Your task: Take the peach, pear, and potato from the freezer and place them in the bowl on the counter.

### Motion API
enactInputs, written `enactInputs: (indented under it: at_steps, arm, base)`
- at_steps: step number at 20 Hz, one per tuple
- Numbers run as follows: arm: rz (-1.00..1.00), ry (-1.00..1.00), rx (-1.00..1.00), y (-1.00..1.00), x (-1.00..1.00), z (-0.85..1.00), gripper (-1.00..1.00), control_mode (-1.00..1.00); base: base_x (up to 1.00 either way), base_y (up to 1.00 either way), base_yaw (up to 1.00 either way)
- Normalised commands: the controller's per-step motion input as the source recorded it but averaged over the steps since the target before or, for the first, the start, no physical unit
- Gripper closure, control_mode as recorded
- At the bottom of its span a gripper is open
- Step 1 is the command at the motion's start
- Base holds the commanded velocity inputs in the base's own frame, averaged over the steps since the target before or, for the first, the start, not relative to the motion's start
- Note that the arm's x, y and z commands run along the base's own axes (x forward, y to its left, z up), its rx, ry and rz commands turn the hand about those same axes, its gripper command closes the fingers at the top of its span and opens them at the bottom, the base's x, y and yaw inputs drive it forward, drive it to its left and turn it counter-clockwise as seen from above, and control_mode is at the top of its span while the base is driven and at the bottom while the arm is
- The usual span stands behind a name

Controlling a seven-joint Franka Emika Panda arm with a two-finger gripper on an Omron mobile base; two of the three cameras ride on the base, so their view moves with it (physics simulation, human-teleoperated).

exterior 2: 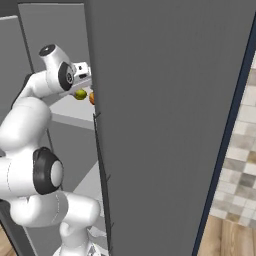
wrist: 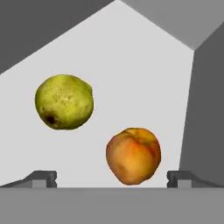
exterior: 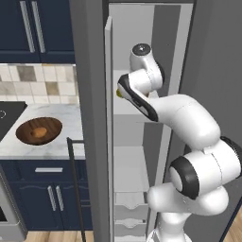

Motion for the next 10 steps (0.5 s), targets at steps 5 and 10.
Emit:
enactInputs:
  at_steps: [5,10]
  arm:
    - [0.12,0.07,-0.06,-0.25,0.05,-0.19,-1.00,-1.00]
    - [0.04,0.03,-0.03,-0.23,0.00,-0.05,-1.00,-1.00]
  base:
    - [0.00,0.00,0.00]
    - [0.00,0.00,0.00]
